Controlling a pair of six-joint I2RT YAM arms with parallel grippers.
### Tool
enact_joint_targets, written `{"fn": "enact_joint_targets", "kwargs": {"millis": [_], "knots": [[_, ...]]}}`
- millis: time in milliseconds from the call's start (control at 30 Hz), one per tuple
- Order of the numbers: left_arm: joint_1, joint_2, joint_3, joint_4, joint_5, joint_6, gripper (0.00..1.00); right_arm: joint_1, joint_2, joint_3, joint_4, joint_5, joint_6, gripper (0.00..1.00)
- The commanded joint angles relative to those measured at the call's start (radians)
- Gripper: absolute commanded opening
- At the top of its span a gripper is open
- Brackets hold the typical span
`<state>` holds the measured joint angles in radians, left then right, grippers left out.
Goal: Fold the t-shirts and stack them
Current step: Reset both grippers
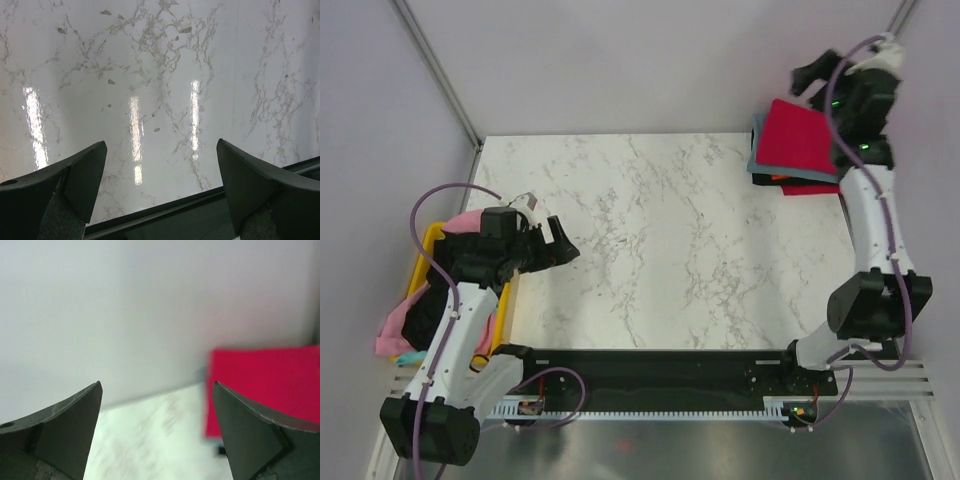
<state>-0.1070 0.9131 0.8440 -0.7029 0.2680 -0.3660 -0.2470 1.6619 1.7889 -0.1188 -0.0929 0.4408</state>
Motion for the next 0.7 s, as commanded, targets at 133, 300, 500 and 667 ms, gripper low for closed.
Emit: {"fn": "enact_joint_targets", "kwargs": {"millis": [133,300,500,667], "knots": [[0.000,-0.028,0.000,0.028,-0.006,0.007,0.99,0.511,-0.195,-0.532,0.073,-0.057,0.038,0.98],[-0.002,-0.046,-0.002,0.029,-0.016,0.004,0.99,0.644,-0.348,-0.886,0.142,-0.093,0.110,0.98],[0.000,-0.049,0.000,0.028,-0.035,0.001,0.99,0.741,-0.540,-1.169,0.153,-0.102,0.206,0.98],[0.000,-0.072,0.000,0.025,-0.059,-0.002,0.99,0.827,-0.668,-1.310,0.151,-0.025,0.210,0.98]]}}
